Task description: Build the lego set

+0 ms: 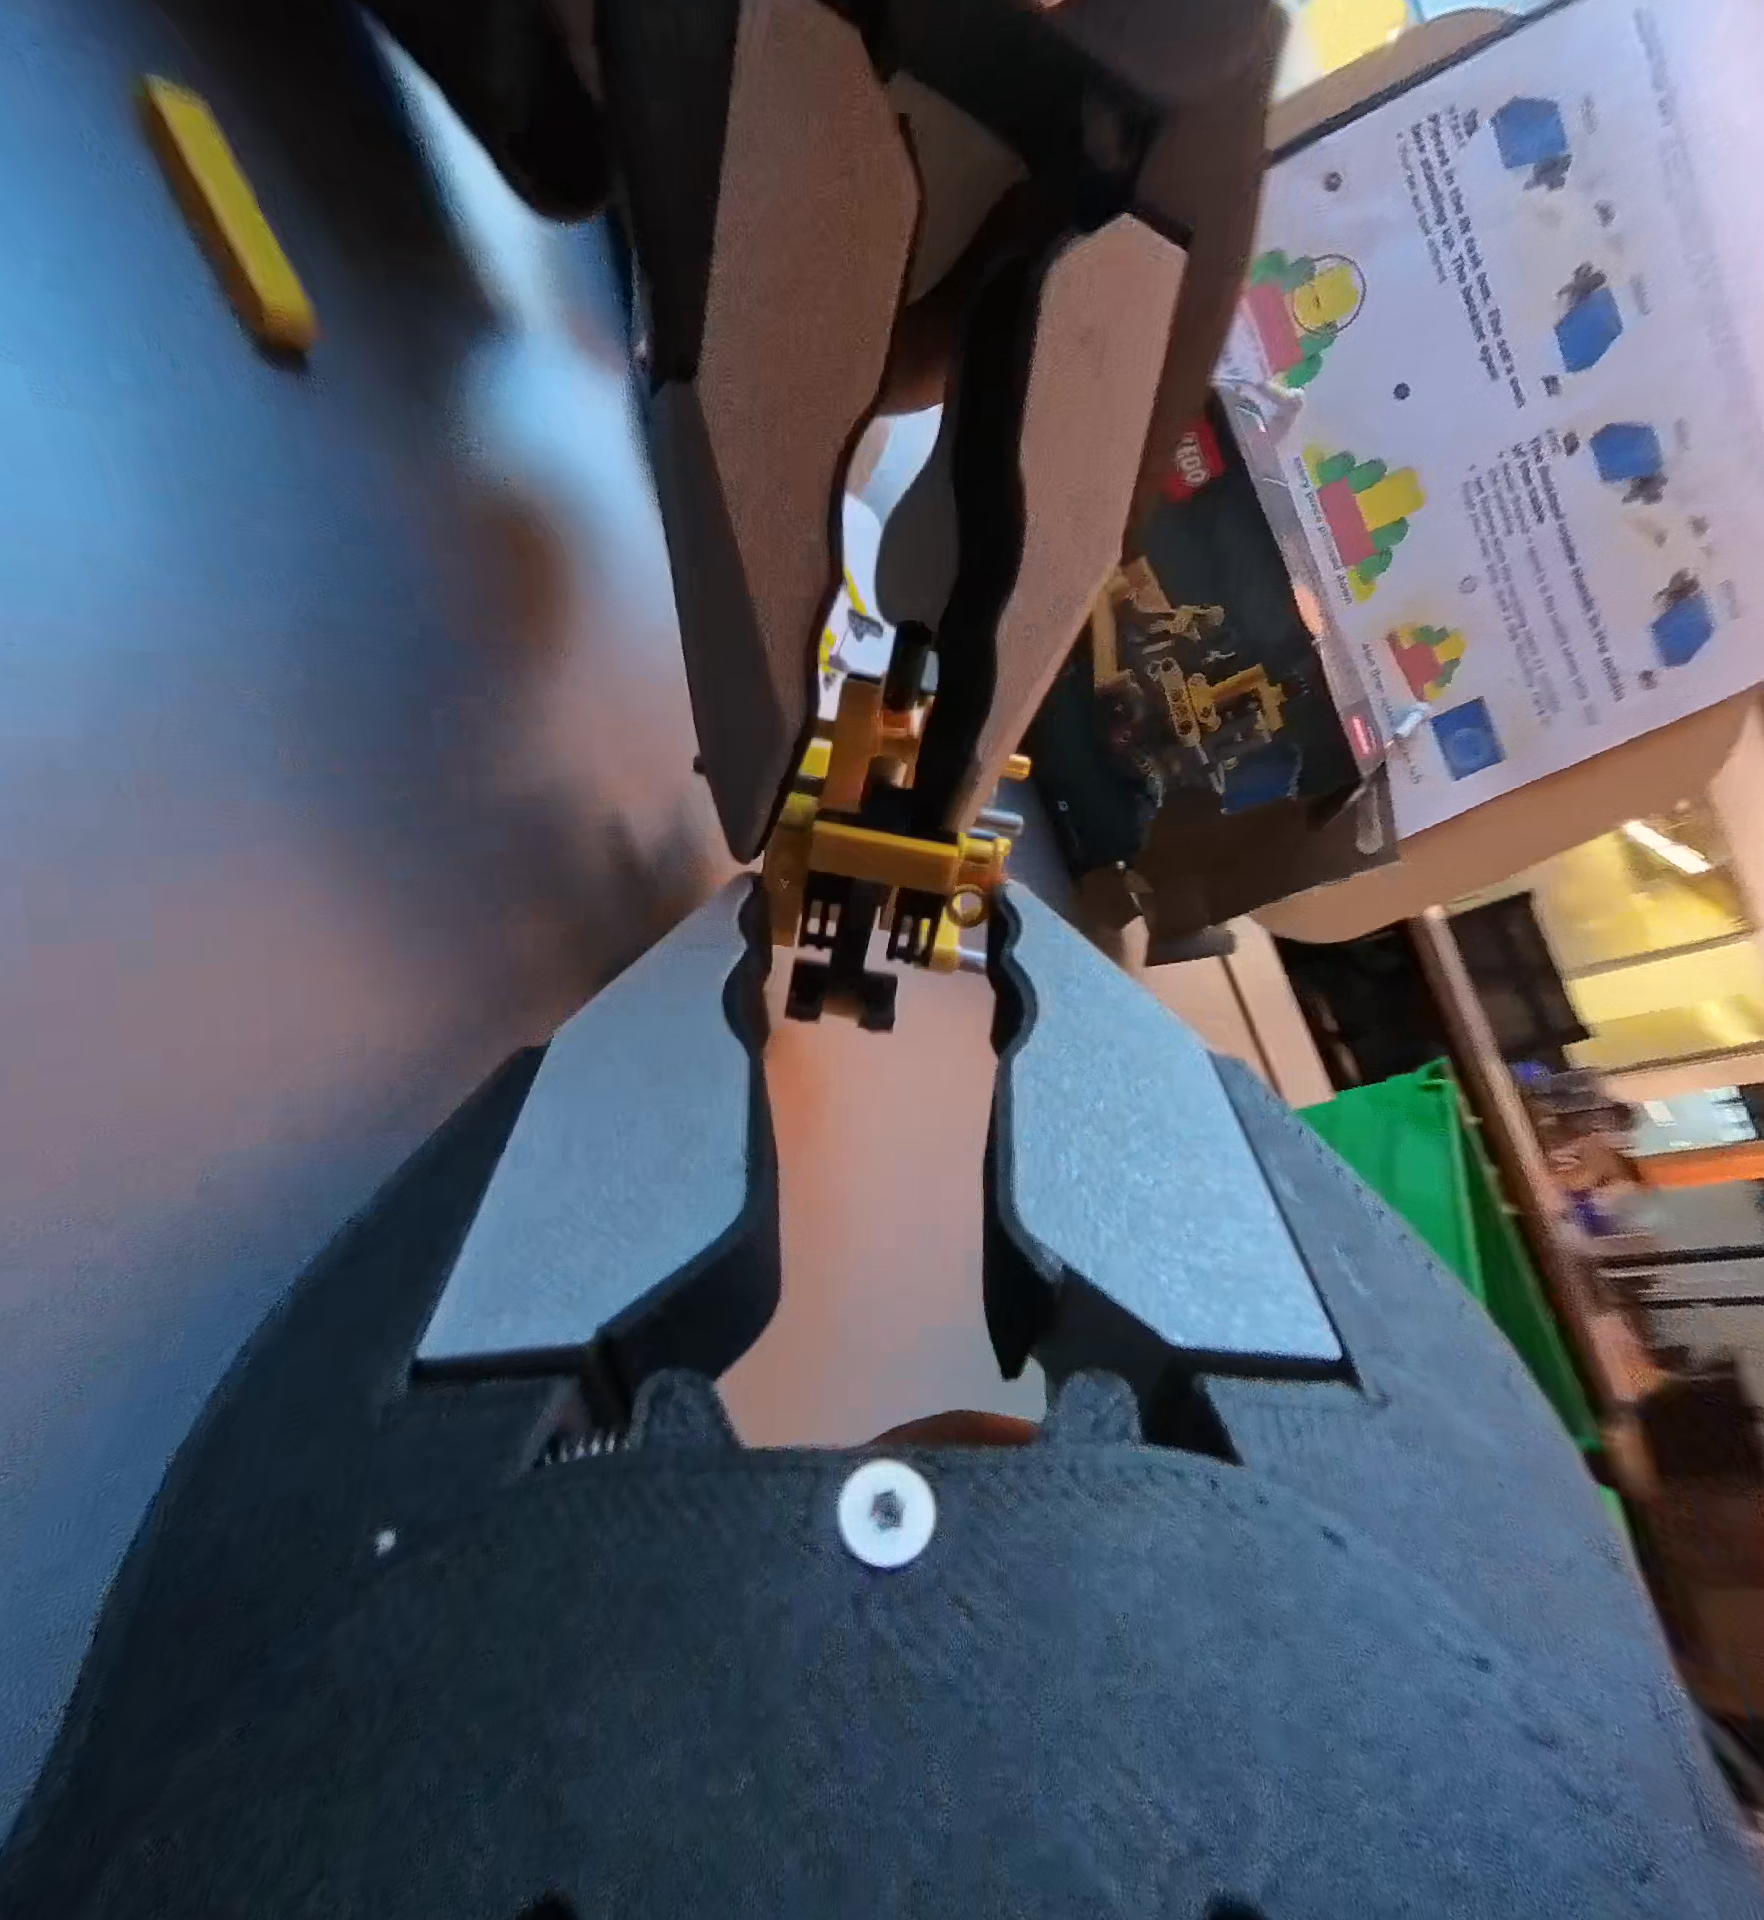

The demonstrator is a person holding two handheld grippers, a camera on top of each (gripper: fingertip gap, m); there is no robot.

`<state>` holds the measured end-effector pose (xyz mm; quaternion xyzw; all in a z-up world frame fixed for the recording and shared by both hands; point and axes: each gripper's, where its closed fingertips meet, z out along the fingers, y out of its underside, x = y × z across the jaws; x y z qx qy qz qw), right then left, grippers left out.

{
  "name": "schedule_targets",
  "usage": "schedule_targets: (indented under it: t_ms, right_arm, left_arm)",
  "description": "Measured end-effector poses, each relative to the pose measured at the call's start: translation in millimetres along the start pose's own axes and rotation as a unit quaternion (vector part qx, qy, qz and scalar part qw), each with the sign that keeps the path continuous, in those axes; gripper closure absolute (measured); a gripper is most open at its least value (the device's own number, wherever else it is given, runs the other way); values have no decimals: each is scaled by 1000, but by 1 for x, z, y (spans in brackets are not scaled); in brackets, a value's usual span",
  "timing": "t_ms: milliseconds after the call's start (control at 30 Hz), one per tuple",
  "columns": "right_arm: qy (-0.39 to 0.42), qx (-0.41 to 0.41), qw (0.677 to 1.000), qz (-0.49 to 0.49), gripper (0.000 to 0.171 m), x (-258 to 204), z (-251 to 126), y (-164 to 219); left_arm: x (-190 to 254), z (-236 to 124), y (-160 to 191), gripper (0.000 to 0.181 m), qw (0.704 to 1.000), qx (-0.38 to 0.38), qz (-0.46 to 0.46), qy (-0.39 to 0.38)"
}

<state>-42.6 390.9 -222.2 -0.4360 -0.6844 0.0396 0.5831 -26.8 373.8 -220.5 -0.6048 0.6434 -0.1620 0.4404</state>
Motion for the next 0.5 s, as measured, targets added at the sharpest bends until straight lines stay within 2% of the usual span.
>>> schedule_targets:
  t_ms: [233,333,500]
  right_arm:
    - [-36,15,987,153,133,17,1,12]
    - [-90,5,960,266,133,19,4,26]
    - [-122,30,905,408,133,39,3,37]
  left_arm:
    - [-23,-20,-15,153,993,42,-113,4]
    - [-27,-20,-3,150,988,4,-152,6]
    - [-18,-15,8,150,980,-48,-191,13]
